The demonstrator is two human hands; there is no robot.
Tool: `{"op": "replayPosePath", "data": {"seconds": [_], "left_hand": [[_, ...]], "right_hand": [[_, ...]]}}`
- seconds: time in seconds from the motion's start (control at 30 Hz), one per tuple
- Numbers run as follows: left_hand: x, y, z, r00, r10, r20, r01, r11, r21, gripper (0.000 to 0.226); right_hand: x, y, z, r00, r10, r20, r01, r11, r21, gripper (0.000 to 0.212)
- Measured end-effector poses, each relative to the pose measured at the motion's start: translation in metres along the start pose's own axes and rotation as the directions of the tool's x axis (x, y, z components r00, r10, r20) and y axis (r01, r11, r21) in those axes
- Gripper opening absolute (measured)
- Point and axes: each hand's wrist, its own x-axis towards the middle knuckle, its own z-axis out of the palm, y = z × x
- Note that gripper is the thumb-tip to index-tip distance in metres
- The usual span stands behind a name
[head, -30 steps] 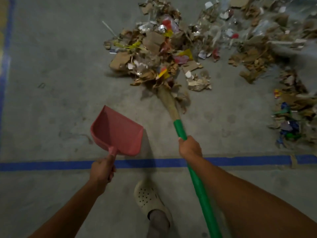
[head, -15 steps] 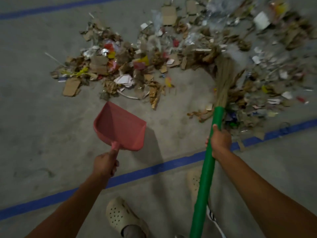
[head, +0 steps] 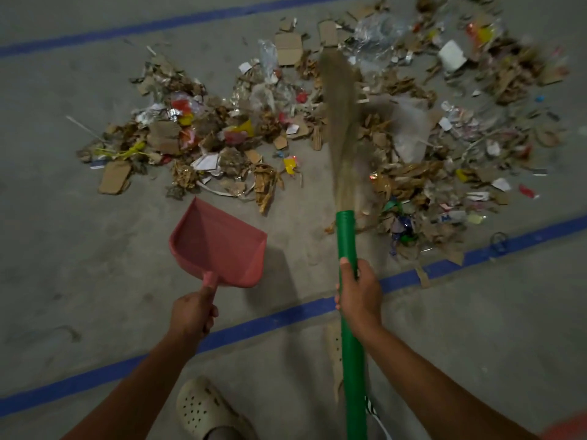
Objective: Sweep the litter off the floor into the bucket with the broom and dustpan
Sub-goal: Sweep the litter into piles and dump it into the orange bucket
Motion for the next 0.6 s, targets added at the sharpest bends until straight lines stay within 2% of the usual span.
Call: {"op": "replayPosePath", "data": {"seconds": [0.07,0.13,0.23,0.3,0.37,0.43,0.53,0.6], "left_hand": [[0.004,-0.01,-0.005,1.0,-0.009,-0.015,0.009,1.0,-0.017,0.06],[0.008,-0.021,-0.009,0.999,-0.019,-0.027,0.018,0.999,-0.028,0.06],[0.013,-0.038,-0.011,0.998,-0.038,-0.043,0.037,0.999,-0.022,0.062],[0.016,-0.046,-0.011,0.998,-0.045,-0.047,0.045,0.999,-0.008,0.066],[0.017,-0.052,-0.01,0.998,-0.051,-0.04,0.052,0.999,0.01,0.066],[0.019,-0.054,-0.007,0.998,-0.056,-0.026,0.056,0.998,0.009,0.061],[0.022,-0.052,-0.003,0.998,-0.058,-0.022,0.058,0.998,0.011,0.06],[0.023,-0.046,0.0,0.998,-0.06,-0.014,0.061,0.998,0.015,0.059]], "right_hand": [[-0.01,0.005,0.022,0.991,-0.066,0.115,0.075,0.994,-0.079,0.045],[-0.011,0.005,0.044,0.963,-0.083,0.256,0.141,0.966,-0.218,0.04],[0.005,0.012,0.072,0.911,0.004,0.413,0.21,0.857,-0.471,0.038],[0.026,0.023,0.085,0.896,0.11,0.431,0.178,0.8,-0.574,0.044],[0.05,0.034,0.083,0.902,0.231,0.364,0.062,0.767,-0.639,0.048],[0.073,0.047,0.069,0.919,0.319,0.23,-0.132,0.801,-0.584,0.049],[0.109,0.07,0.038,0.92,0.392,0.003,-0.363,0.856,-0.367,0.055],[0.121,0.075,0.012,0.899,0.424,-0.109,-0.436,0.887,-0.153,0.056]]}}
